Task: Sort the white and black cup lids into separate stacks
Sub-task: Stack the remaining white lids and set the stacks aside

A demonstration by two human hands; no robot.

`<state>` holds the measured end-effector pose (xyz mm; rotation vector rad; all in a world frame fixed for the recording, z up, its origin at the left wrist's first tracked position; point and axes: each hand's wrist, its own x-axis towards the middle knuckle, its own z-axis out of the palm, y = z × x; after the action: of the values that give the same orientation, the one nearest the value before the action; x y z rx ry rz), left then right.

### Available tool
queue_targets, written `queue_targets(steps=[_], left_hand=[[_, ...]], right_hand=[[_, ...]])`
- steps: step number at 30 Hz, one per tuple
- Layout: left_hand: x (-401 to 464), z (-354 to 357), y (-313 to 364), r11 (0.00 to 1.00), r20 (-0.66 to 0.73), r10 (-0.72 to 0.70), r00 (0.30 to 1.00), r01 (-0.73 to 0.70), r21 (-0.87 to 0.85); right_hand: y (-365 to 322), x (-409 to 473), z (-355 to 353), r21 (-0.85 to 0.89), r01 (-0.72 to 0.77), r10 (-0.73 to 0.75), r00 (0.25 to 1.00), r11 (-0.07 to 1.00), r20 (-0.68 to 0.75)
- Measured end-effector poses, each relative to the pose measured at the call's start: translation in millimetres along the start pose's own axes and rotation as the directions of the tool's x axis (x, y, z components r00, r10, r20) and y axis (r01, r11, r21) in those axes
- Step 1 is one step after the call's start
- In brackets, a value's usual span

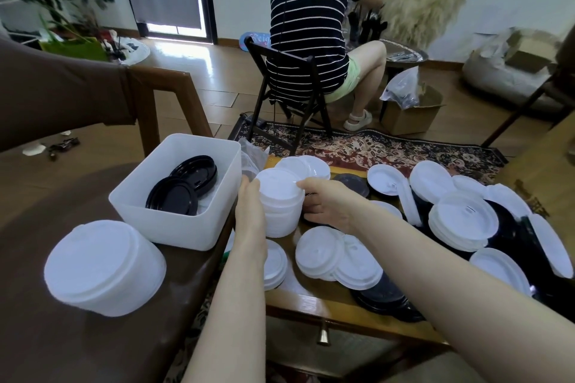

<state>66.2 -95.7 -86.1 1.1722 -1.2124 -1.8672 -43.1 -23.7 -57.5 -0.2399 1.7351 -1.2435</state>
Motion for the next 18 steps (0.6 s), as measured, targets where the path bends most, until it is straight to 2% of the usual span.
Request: queue_targets(steps=[5,11,18], left_hand=[[-2.5,-1.0,1.5,0.999,-0.034,0.022,0.999,-0.023,-0.024],[-11.3,-0.6,-2.2,0.993,-0.043,0.1,0.994,-0.098,0.063],[-5.1,3.1,-5.0,0.974,-0.023,0.157,0.987,-0.151,0.17]], right_hand=[[0.1,3.7,2.6,-0.026,0.021,-0.022,0.999,0.999,-0.03],[-0.2,0.7,2.1,-0.063,0.065,-0.068,0.997,0.996,-0.045],[1.9,-1.6,1.9,0.051,0.07,-0.07,0.997,0.996,-0.015]])
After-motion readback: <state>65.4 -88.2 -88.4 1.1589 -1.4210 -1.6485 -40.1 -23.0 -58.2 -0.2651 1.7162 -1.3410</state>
